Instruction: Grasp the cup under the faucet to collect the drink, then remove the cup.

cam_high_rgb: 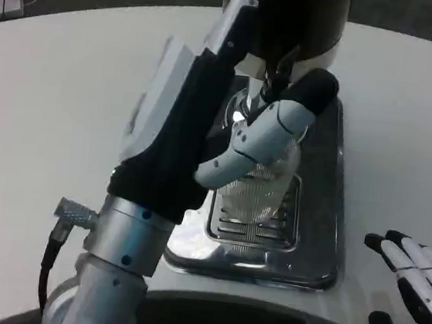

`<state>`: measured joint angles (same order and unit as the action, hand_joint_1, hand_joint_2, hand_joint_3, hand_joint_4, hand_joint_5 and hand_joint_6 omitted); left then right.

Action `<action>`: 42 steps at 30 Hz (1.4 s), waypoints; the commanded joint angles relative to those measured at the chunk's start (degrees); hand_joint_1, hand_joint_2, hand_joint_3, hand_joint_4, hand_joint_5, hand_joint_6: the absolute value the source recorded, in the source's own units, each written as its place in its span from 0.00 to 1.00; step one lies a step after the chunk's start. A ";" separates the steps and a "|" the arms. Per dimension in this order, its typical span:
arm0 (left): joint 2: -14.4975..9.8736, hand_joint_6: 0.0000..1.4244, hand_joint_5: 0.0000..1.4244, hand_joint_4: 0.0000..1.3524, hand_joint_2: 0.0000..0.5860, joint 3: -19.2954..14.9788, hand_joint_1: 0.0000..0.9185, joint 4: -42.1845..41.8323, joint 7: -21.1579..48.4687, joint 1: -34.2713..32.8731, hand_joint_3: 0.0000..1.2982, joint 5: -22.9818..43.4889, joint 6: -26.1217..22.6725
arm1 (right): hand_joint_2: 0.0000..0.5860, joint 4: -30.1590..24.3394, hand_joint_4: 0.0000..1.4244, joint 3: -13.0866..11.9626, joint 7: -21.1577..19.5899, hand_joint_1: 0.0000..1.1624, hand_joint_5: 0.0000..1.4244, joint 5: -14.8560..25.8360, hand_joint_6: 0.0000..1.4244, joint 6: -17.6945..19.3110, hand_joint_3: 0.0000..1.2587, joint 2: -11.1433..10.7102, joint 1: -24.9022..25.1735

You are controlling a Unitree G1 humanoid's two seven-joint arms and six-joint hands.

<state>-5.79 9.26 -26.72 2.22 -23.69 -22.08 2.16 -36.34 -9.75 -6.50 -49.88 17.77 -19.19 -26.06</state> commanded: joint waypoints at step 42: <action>-9.74 0.01 0.07 0.00 0.27 7.86 0.00 -4.48 13.86 -4.05 0.00 -19.24 -4.62 | 1.00 0.04 0.06 0.08 -0.19 0.05 0.09 0.50 0.16 0.21 0.10 0.70 0.79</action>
<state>-13.83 15.46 -30.73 13.37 -27.70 -38.46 -2.73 -36.36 -9.88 -6.49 -49.75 17.77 -18.63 -25.19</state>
